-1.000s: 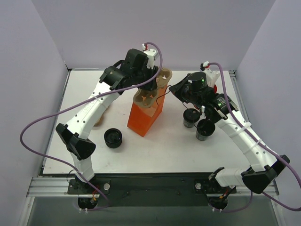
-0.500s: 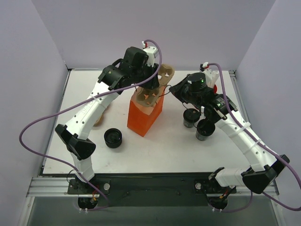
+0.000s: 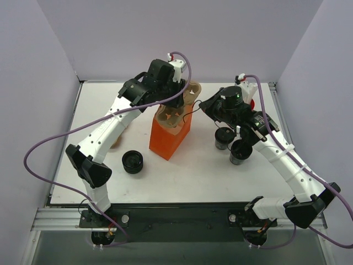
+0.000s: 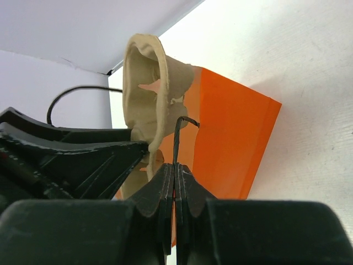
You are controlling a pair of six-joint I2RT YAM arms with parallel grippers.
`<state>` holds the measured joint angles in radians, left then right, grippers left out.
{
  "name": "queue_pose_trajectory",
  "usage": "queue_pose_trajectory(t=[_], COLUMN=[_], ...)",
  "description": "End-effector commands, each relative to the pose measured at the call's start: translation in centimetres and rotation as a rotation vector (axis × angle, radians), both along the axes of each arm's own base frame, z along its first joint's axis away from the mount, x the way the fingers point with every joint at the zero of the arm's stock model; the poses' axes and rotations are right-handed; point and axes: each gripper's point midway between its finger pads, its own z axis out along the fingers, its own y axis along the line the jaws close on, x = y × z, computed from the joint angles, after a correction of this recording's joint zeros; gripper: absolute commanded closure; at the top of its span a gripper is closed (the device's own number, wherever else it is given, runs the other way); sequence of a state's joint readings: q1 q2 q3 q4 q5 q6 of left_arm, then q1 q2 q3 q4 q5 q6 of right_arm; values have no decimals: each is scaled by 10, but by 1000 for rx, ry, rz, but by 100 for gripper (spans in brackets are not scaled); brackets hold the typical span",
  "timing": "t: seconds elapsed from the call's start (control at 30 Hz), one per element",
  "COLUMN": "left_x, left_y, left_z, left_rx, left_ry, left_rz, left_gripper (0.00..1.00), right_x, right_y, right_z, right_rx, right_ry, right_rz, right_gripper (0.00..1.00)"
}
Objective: Pack the takeout coffee
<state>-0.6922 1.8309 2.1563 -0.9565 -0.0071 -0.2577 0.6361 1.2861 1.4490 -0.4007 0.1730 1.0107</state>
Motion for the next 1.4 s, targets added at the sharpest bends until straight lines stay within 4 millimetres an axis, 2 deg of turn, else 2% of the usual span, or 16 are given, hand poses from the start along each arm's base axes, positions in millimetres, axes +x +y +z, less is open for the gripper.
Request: queue_pose_trajectory(t=[0.0,0.37,0.7,1.0,1.17,1.37], left_x=[-2,0,-5,0,3,-6], left_y=[12,22,31,33,36,41], left_z=[19,4,-21,-50,-65,-67], left_rx=[-5,53,117,164,202,198], left_ry=[-68,-63,-10,13,31,43], left_rz=[30,53,79,93,105,111], left_gripper=[84,84,85,86,87,88], right_x=[0,2,6,10,10,9], right_y=[-3,-3,2,16,16,14], right_z=[11,9,6,2,-2,-3], right_rx=[6,0,-4,2,-3,-11], right_ry=[-44,-41,-44,-48,-42,-46], right_rz=[-9,-9,1,53,59,54], right_gripper=[100,100,100,100,100,100])
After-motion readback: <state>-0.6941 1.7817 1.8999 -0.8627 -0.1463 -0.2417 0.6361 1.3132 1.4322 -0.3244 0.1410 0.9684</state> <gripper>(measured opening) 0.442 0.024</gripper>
